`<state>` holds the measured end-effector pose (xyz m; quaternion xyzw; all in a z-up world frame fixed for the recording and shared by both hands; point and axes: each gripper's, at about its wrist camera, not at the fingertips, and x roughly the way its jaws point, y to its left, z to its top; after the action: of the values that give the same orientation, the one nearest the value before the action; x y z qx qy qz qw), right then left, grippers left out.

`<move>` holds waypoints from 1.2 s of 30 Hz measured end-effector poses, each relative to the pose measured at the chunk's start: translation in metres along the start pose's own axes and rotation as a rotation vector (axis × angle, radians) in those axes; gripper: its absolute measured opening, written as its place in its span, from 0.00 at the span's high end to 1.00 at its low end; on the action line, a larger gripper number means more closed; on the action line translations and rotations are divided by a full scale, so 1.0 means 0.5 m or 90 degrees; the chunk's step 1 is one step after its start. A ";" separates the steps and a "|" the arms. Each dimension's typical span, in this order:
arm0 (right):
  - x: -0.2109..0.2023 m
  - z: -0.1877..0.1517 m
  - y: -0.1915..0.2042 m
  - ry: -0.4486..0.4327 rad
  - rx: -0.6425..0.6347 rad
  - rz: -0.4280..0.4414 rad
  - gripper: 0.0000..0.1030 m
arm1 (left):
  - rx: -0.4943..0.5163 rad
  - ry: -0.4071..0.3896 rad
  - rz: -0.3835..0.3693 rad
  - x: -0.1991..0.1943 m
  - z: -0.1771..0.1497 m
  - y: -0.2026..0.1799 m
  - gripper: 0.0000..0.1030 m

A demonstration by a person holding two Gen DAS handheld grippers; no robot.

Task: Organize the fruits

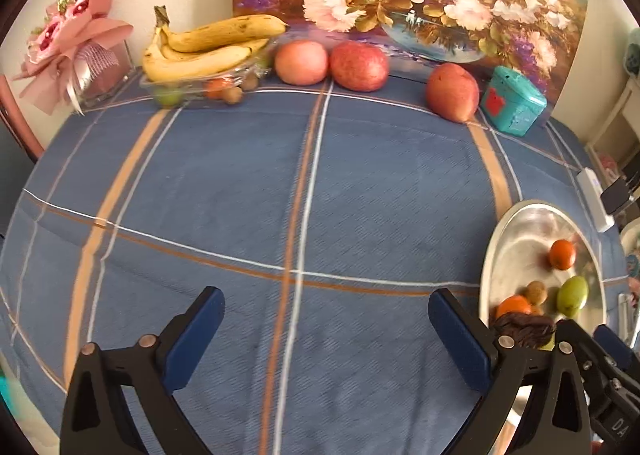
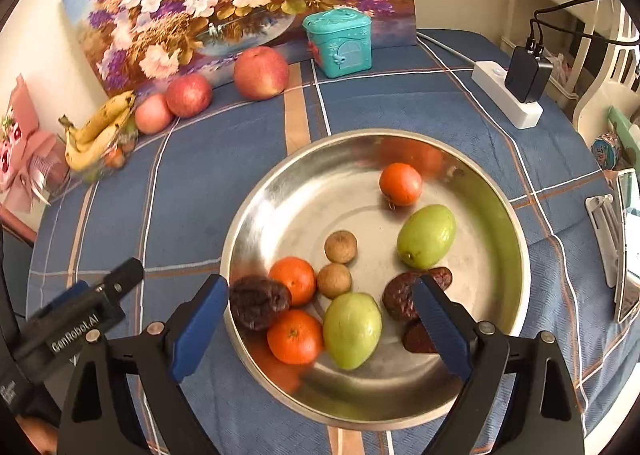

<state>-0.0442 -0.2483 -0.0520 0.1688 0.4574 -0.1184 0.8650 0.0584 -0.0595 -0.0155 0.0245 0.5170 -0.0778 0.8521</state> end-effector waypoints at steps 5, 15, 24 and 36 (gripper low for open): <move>-0.011 -0.022 0.003 0.000 -0.014 -0.007 0.09 | 0.020 0.006 0.055 -0.027 -0.021 0.010 0.00; -0.050 -0.064 0.014 -0.009 -0.039 -0.010 0.09 | 0.049 0.008 0.180 -0.088 -0.072 0.020 0.00; -0.074 -0.084 0.022 -0.016 -0.057 -0.014 0.09 | 0.076 -0.012 0.184 -0.122 -0.090 0.016 0.00; -0.090 -0.087 0.026 -0.031 -0.057 -0.021 0.09 | 0.070 -0.029 0.165 -0.147 -0.097 0.022 0.00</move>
<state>-0.0973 -0.2168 -0.0348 0.1190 0.4435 -0.1161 0.8807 -0.0156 -0.0346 0.0266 0.1361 0.4848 0.0042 0.8640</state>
